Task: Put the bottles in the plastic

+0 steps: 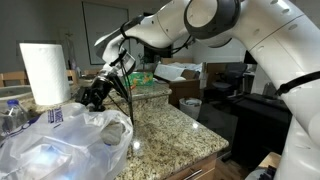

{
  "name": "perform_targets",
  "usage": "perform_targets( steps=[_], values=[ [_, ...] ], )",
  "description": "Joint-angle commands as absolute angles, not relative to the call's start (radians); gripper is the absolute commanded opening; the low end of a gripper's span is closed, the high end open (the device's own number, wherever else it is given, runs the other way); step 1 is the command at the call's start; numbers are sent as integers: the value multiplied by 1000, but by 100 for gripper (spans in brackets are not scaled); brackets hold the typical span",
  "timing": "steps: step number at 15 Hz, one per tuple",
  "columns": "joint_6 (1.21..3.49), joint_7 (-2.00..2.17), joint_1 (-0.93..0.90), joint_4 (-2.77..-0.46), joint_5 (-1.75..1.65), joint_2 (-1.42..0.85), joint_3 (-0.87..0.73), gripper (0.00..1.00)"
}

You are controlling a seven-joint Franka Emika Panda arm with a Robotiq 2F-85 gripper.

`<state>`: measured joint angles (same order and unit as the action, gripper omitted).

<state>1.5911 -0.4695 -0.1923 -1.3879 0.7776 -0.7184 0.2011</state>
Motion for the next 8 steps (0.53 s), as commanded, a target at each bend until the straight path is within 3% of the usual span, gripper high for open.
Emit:
perform_targets(
  steps=[1,4,8],
  values=[
    [1504,-461,-182,-1327,727,-738,239,84],
    [1430,-471,-177,-1292,703,-735,251,99],
    [1435,-398,-195,-1288,613,-692,215,100]
  ],
)
